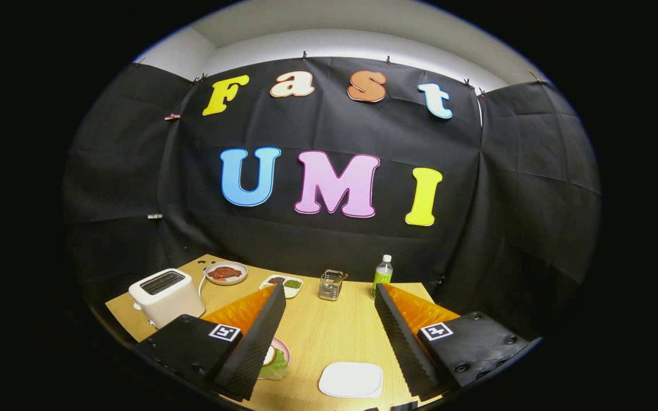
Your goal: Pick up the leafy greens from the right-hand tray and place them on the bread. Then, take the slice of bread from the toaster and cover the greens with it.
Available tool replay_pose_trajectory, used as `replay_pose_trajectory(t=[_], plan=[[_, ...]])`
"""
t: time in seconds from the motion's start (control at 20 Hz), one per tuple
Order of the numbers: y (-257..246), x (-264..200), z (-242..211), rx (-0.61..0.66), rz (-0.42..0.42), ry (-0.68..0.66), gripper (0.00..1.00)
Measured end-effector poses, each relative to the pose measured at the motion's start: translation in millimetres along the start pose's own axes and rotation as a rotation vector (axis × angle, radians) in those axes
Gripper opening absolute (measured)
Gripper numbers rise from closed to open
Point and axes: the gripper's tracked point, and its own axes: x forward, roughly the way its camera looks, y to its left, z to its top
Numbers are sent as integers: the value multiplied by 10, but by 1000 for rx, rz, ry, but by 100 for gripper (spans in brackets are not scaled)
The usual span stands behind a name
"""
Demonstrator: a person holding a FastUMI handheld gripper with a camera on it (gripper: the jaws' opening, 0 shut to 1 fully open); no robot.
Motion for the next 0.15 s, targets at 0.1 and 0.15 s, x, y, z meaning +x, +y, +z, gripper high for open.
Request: replay_pose_trajectory(t=[0.1,0.15], plan=[[-17,-9,6,-1,-3,-3,98],[-23,-22,8,-2,-4,-2,98]])
